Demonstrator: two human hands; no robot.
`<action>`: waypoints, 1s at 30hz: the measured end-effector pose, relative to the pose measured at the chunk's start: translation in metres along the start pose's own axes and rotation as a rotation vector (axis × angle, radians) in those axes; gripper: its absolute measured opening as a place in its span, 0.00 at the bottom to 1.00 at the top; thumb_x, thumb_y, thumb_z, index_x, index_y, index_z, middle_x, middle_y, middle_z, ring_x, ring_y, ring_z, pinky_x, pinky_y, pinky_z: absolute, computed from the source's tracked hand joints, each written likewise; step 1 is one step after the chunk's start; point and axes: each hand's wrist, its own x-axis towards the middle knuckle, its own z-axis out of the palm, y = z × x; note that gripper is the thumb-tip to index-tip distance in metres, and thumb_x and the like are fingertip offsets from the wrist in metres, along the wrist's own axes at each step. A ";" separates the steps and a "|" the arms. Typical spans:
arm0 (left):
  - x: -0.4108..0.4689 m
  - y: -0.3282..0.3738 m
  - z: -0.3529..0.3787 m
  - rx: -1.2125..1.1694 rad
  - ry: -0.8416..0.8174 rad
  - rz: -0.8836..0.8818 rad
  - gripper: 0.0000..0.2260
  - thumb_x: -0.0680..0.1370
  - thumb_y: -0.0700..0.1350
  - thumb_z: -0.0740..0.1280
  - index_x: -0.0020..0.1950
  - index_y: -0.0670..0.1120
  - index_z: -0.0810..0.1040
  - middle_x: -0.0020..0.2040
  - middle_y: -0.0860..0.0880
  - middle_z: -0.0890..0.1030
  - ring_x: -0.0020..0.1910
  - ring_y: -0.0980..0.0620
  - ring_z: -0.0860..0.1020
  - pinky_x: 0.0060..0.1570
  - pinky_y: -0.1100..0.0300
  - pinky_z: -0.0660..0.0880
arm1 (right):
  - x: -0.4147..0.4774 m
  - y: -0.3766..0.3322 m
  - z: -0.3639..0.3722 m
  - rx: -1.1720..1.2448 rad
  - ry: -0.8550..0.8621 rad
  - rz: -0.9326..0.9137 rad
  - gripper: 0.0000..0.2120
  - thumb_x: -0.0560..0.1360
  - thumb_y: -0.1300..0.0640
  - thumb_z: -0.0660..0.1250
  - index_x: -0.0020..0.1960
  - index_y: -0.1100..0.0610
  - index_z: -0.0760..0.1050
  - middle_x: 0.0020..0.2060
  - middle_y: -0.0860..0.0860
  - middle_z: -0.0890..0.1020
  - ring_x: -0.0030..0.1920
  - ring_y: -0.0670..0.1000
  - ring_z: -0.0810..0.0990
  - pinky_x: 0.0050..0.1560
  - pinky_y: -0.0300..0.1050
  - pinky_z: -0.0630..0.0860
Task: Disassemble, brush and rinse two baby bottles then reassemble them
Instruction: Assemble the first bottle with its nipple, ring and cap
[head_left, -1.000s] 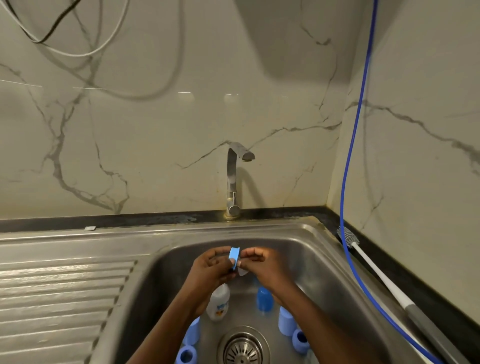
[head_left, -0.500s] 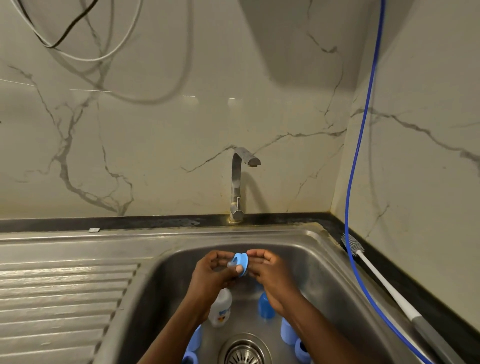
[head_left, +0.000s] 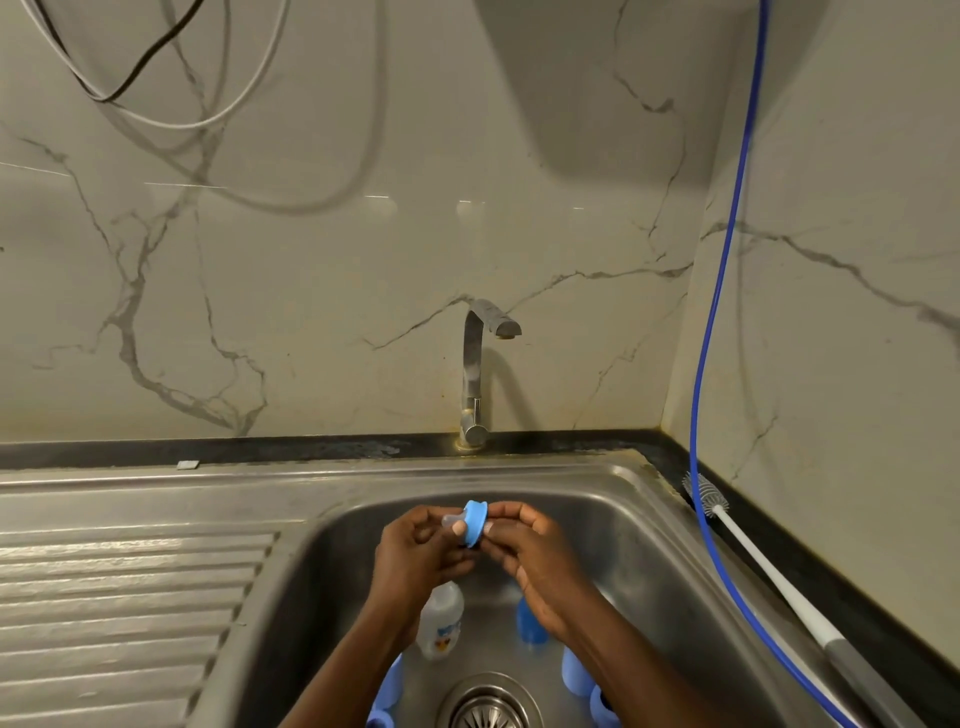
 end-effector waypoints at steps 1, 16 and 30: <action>-0.001 0.000 0.000 0.002 0.011 0.008 0.06 0.79 0.39 0.67 0.54 0.40 0.79 0.44 0.43 0.86 0.44 0.45 0.85 0.44 0.54 0.82 | -0.001 0.000 0.002 0.007 -0.017 -0.009 0.11 0.76 0.60 0.69 0.58 0.61 0.76 0.54 0.59 0.82 0.55 0.56 0.83 0.55 0.47 0.80; 0.004 0.003 -0.001 0.277 0.179 0.060 0.04 0.78 0.39 0.69 0.43 0.44 0.81 0.40 0.47 0.84 0.43 0.50 0.83 0.45 0.59 0.80 | 0.006 0.008 0.001 -0.238 -0.193 -0.121 0.17 0.74 0.64 0.72 0.60 0.52 0.77 0.56 0.53 0.81 0.57 0.53 0.81 0.56 0.48 0.80; 0.000 0.006 0.009 0.220 0.204 -0.049 0.03 0.79 0.41 0.68 0.46 0.43 0.79 0.41 0.43 0.84 0.42 0.48 0.84 0.47 0.53 0.82 | 0.011 0.008 -0.007 -0.482 -0.140 -0.219 0.20 0.69 0.55 0.76 0.59 0.47 0.77 0.56 0.46 0.81 0.57 0.50 0.80 0.57 0.49 0.80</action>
